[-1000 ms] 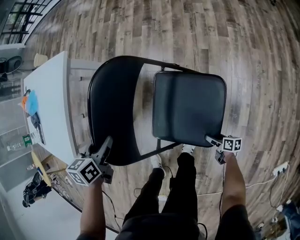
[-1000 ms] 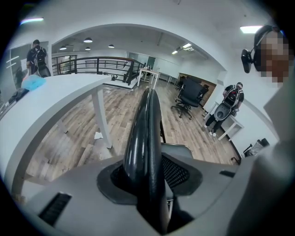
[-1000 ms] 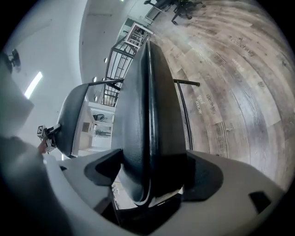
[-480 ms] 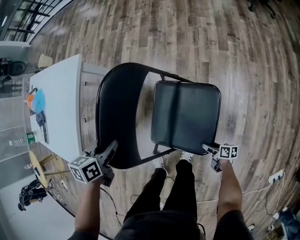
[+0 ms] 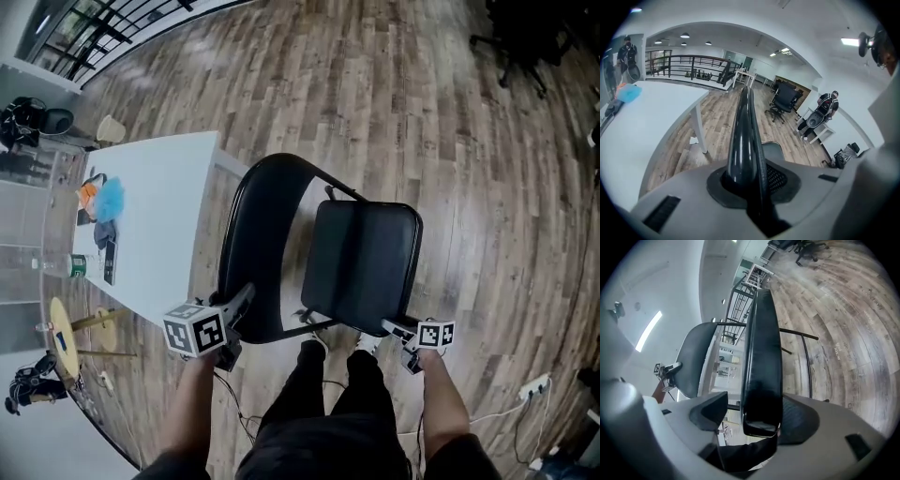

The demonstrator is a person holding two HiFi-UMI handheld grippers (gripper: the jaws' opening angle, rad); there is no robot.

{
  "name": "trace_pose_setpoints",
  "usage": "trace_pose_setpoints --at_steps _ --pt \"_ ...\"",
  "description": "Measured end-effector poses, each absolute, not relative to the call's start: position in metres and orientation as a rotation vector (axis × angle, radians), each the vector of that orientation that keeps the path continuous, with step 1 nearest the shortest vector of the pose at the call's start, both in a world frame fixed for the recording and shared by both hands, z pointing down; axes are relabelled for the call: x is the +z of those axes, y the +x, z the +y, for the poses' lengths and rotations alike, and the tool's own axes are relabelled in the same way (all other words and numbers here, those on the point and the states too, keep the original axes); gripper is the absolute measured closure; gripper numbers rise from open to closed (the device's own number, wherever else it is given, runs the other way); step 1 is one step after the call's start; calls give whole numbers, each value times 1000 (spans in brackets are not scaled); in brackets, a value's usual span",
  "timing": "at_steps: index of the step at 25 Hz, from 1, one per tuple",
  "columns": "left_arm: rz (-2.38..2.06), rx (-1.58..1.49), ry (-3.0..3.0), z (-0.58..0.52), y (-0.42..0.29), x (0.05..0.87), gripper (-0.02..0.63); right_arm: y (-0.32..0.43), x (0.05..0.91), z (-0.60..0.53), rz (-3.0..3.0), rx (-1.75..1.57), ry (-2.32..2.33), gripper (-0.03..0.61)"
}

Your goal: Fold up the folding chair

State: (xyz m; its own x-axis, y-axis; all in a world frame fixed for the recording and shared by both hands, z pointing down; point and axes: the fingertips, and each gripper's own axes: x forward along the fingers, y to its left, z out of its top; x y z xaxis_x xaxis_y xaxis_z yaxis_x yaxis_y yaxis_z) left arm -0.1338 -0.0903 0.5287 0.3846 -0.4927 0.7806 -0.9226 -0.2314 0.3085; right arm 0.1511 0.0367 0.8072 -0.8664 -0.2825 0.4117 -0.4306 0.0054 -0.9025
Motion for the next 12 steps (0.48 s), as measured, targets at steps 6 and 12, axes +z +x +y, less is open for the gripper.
trace_pose_setpoints --at_steps 6,12 --pt "-1243 698 1858 -91 -170 495 548 76 735 31 -2235 1910 659 238" --pt "-1242 694 1856 -91 -208 471 548 -9 675 21 -2324 1799 544 238"
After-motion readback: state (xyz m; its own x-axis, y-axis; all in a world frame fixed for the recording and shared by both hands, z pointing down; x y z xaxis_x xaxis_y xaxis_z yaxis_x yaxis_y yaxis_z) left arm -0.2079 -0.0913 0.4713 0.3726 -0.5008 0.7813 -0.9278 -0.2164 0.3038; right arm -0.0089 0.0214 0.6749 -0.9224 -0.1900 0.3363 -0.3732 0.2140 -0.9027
